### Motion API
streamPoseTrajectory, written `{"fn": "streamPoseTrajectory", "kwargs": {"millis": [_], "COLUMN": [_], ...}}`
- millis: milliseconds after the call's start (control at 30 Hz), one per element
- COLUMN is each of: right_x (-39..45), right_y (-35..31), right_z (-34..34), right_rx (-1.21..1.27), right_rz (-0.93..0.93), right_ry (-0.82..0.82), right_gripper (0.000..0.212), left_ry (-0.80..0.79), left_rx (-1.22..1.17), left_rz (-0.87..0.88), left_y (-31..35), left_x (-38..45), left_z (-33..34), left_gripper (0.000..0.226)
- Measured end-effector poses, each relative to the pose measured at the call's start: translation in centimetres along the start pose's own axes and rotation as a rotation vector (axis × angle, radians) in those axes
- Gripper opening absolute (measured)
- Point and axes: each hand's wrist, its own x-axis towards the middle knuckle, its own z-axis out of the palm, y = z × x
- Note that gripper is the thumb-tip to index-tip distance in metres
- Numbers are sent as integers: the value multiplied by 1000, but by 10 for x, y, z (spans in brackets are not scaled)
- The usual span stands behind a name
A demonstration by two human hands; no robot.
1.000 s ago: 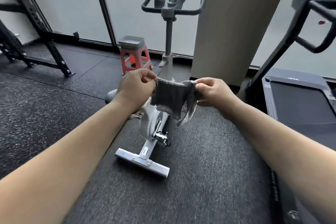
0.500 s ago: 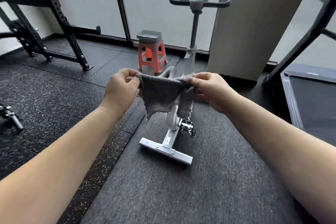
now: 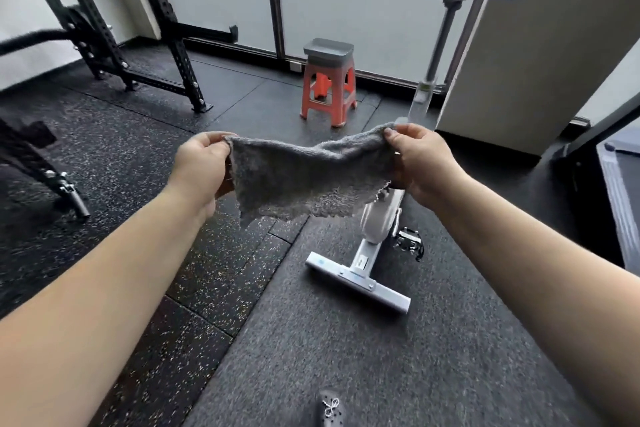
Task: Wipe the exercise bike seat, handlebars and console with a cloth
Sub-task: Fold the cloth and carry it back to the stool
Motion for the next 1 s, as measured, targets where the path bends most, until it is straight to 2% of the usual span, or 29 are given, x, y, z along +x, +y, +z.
{"fn": "streamPoseTrajectory", "kwargs": {"millis": [67, 167, 267, 333, 400, 467, 533, 733, 867, 1000], "right_x": [22, 55, 87, 104, 124, 144, 162, 211, 241, 279], "right_y": [-4, -11, -19, -23, -26, -27, -27, -23, -23, -23], "right_z": [19, 44, 68, 80, 97, 119, 145, 218, 255, 287], "right_rx": [-6, -34, -49, -106, -186, -343, -484, -706, -668, -422], "right_rz": [-48, -108, -119, -127, -149, -214, -291, -362, -326, -175], "right_ry": [28, 31, -58, -119, -167, -149, -100, 24, 95, 126], "right_gripper": [6, 18, 18, 18, 32, 40, 39, 21, 12, 16], "left_ry": [-25, -165, -187, -138, -94, -52, -16, -46, -167, -255], "left_rx": [-59, -117, -22, 87, 214, 388, 537, 613, 450, 343], "left_rz": [-75, -130, -31, 47, 135, 222, 293, 374, 285, 209], "left_y": [1, 3, 4, 4, 4, 5, 9, 22, 31, 43], "left_x": [28, 67, 101, 125, 156, 188, 217, 307, 379, 437], "left_z": [-8, -15, -21, -30, -45, -60, -73, -110, -131, -126], "left_gripper": [19, 15, 32, 31, 27, 24, 22, 9, 19, 16]}}
